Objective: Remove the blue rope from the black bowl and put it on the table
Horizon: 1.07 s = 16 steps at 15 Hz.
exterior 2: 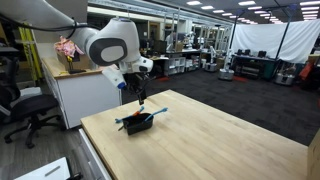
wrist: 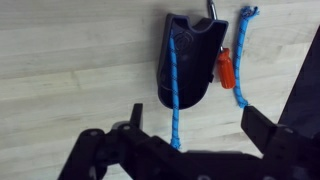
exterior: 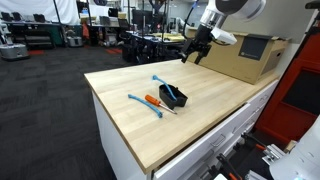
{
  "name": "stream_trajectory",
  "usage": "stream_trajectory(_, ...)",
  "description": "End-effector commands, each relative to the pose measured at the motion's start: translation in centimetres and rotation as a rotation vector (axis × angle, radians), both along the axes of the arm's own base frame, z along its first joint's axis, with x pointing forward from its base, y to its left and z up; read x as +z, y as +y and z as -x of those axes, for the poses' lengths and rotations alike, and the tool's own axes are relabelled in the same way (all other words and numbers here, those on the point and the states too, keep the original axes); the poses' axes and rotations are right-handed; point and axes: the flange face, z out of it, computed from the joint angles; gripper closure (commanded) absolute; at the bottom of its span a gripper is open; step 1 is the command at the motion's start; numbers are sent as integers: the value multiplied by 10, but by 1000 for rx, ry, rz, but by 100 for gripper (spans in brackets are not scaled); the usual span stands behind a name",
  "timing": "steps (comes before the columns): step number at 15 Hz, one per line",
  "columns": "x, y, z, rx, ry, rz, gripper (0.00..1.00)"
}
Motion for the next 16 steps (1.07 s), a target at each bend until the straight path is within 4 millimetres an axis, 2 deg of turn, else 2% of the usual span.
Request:
stream_trajectory(1, -25, 27, -16, 49, -11, 20, 0)
stream_trajectory(4, -53, 36, -30, 61, -24, 25, 0)
stream_trajectory(9, -96, 40, -51, 92, -22, 3, 0)
stream_trajectory(14, -118, 53, -70, 144, -20, 14, 0)
stream_trajectory(15, -120, 55, -74, 145, -29, 22, 25)
stream_trajectory(16, -121, 56, -78, 144, -31, 20, 27)
